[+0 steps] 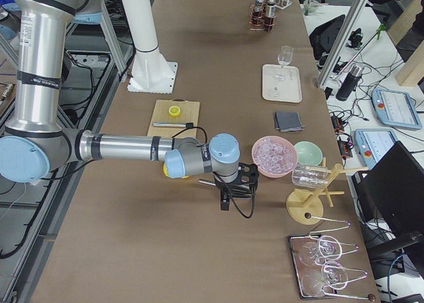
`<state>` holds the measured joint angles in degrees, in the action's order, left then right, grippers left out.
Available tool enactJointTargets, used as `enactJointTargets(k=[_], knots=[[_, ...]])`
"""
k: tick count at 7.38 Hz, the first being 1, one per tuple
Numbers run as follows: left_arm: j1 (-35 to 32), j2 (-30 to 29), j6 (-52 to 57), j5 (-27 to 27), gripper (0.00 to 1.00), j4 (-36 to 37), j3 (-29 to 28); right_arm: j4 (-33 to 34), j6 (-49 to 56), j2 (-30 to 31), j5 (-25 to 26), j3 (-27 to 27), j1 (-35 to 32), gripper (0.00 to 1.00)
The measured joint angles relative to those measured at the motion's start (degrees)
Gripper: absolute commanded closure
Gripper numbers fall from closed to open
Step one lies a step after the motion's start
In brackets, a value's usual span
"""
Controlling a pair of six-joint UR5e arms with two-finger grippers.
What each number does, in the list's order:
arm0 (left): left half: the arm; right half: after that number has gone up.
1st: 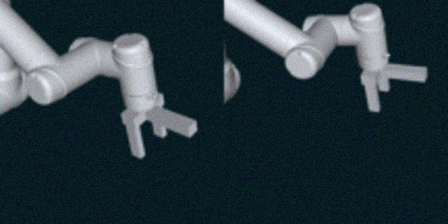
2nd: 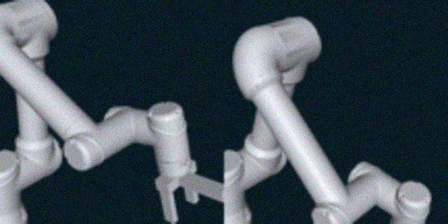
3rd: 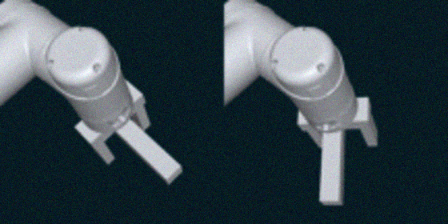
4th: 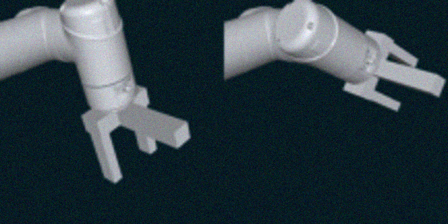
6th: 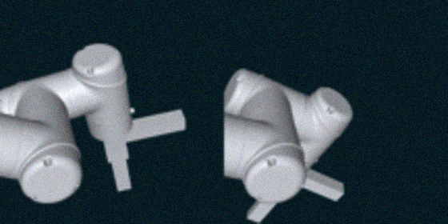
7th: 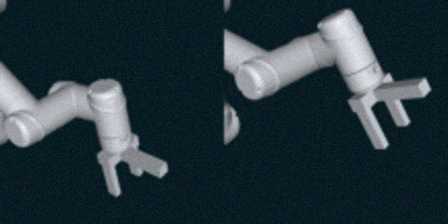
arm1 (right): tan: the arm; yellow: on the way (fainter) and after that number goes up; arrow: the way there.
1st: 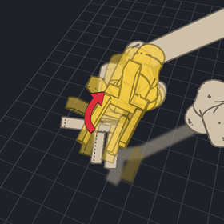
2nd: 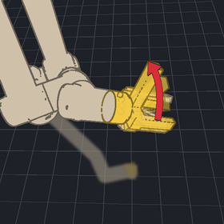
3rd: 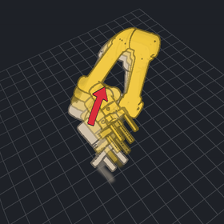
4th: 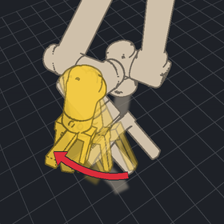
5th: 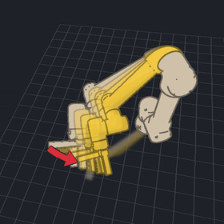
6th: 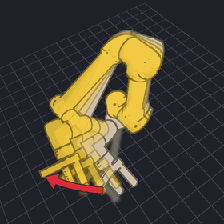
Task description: Take tea from basket to plate
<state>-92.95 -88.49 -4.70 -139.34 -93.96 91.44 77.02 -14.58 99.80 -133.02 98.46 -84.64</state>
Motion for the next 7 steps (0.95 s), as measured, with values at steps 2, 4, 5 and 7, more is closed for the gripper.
enactJointTargets(k=[2, 4, 5, 7], knots=[[1.0, 0.0, 0.0, 1.7, 0.02, 0.0, 0.1, 0.0, -0.1, 0.6, 0.3, 0.7, 0.0, 0.0], [1.5, 0.0, 0.0, 2.3, 0.02, 0.0, 0.1, -0.1, -0.1, 0.9, 0.6, 0.4, 0.1, 0.0], [1.5, 0.0, 0.0, 2.4, 0.02, 0.0, 0.2, -0.1, -0.1, 0.8, 0.7, 0.2, 0.1, 0.0], [1.5, 0.1, 0.0, 2.4, 0.02, 0.0, 0.2, 0.0, -0.2, 0.7, 0.7, 0.0, 0.1, 0.0]])
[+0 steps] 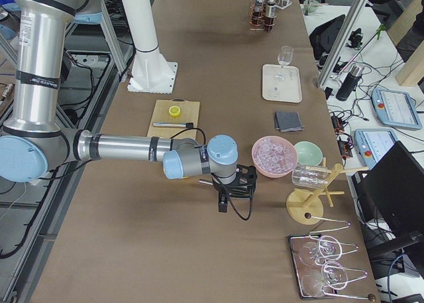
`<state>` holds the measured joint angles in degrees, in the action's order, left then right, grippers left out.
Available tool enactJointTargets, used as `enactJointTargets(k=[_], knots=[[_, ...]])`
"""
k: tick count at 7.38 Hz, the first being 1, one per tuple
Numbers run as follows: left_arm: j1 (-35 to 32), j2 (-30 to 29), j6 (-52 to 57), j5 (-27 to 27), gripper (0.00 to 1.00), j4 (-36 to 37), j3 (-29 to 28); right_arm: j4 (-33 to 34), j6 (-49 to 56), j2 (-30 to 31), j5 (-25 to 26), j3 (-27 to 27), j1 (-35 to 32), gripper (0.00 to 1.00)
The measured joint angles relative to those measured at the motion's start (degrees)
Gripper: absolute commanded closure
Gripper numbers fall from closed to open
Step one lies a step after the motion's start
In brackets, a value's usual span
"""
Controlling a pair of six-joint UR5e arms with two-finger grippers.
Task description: Take tea from basket to plate
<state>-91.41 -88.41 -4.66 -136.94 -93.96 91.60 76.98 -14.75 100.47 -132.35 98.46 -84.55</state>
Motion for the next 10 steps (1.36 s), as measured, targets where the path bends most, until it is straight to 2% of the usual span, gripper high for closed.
enactJointTargets(k=[10], knots=[[-0.1, 0.9, 0.0, 0.0, 0.02, 0.0, 0.2, -0.5, 0.0, -0.2, 0.8, -1.4, 0.0, 0.0]])
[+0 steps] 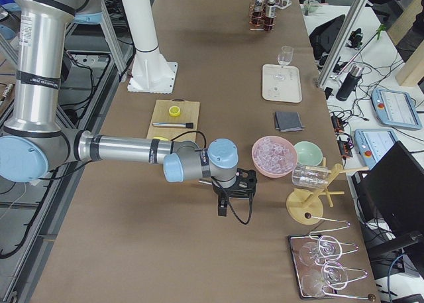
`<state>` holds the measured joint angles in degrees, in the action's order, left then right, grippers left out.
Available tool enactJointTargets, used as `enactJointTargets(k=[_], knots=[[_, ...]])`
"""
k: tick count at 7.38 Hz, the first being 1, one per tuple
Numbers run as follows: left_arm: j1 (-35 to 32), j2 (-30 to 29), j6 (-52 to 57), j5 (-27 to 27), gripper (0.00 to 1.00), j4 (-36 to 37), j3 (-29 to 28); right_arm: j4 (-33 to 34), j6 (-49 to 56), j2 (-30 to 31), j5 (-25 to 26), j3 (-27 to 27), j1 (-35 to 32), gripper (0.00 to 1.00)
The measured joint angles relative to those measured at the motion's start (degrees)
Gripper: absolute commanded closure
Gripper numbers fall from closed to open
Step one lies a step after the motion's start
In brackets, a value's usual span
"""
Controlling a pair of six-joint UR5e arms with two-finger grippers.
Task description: Take tea from basket to plate
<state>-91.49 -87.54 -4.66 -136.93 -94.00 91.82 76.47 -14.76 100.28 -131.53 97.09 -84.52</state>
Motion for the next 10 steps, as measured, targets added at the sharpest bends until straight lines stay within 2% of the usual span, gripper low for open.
enactJointTargets(k=[8, 10], knots=[[0.0, 0.2, 0.0, 0.0, 0.02, -0.1, 0.2, 0.0, 0.0, -0.6, -0.3, 1.0, 0.3, 0.0], [0.0, 0.2, 0.0, -0.1, 0.02, -0.1, 0.5, 0.1, -2.5, -1.6, -0.4, 4.0, 1.9, 0.0]])
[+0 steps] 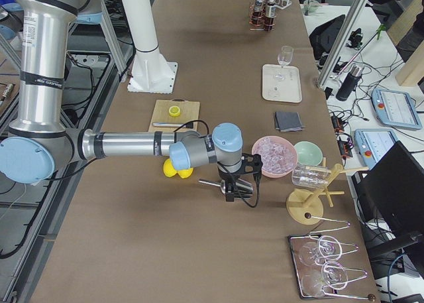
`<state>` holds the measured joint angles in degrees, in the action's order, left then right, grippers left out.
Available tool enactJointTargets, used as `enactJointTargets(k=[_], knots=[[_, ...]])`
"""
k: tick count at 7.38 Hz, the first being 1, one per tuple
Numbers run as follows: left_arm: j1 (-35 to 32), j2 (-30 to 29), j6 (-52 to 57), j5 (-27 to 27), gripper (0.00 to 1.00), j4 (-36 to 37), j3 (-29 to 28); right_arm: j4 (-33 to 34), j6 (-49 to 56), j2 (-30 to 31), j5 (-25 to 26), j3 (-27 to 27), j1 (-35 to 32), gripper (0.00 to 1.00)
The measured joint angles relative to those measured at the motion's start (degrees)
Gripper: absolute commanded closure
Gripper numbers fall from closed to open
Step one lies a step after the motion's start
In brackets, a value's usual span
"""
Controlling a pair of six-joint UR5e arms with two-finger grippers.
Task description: Take tea from basket to plate
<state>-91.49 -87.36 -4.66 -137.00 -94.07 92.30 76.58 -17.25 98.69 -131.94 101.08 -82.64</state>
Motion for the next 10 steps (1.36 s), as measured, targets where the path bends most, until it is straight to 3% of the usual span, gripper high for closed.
enactJointTargets(k=[4, 7, 10], knots=[[-0.1, 2.1, 0.0, 0.0, 0.02, 0.0, 2.3, -0.7, -4.5, -10.0, -1.8, 1.9, 6.7, 0.0], [-0.1, 2.7, 0.0, 0.1, 0.02, 0.0, 2.9, -11.2, -4.7, -16.4, -1.3, 0.2, 13.9, 0.0], [-0.2, 2.5, 0.0, 0.2, 0.02, 0.0, 2.8, -25.9, -7.5, -22.0, 0.9, -2.3, 21.6, 0.0]])
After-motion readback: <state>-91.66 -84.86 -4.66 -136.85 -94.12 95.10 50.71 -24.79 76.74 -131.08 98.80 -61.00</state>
